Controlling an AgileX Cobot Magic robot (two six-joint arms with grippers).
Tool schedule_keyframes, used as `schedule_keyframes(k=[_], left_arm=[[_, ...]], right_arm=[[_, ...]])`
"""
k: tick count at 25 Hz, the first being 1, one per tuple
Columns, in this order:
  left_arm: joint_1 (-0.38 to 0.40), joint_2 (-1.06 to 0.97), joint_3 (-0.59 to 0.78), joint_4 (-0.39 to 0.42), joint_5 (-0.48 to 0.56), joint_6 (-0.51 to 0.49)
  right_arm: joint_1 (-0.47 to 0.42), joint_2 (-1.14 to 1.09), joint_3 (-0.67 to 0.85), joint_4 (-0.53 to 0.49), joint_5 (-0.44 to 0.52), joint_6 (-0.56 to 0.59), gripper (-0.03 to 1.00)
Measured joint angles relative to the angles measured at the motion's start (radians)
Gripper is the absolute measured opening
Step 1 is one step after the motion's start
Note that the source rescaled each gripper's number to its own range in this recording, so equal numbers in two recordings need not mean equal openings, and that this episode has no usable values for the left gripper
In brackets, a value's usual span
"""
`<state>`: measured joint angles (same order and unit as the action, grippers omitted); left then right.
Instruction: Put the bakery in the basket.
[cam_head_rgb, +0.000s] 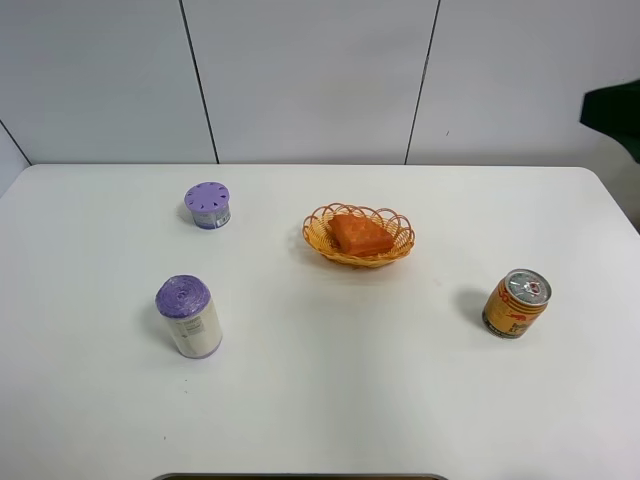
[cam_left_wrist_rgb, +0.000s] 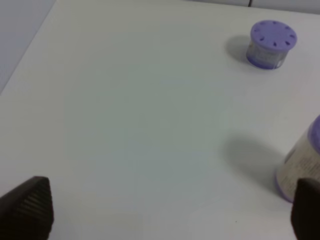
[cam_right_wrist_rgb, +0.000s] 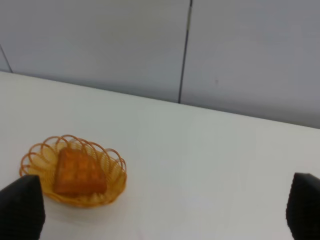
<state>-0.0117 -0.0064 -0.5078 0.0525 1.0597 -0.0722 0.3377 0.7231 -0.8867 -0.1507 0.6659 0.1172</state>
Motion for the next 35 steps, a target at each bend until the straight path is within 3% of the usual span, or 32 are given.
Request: schedule_keyframes(k=[10,16,26,35], left_arm=[[0.0,0.0,0.0,0.0,0.0,0.0],[0.0,0.0,0.0,0.0,0.0,0.0],[0.0,0.0,0.0,0.0,0.0,0.0],[0.0,0.0,0.0,0.0,0.0,0.0]], right_arm=[[-0.002,-0.342,0.006,-0.02,0.246,0.003,1.0],[-0.082,-0.487,0.006,-0.019,0.356,0.001,0.95],[-0.316,-0.652,0.007,0.075,0.457,-0.117,0.93],[-0.349,-0.726,0.218,0.132,0.479,-0.117,0.93]])
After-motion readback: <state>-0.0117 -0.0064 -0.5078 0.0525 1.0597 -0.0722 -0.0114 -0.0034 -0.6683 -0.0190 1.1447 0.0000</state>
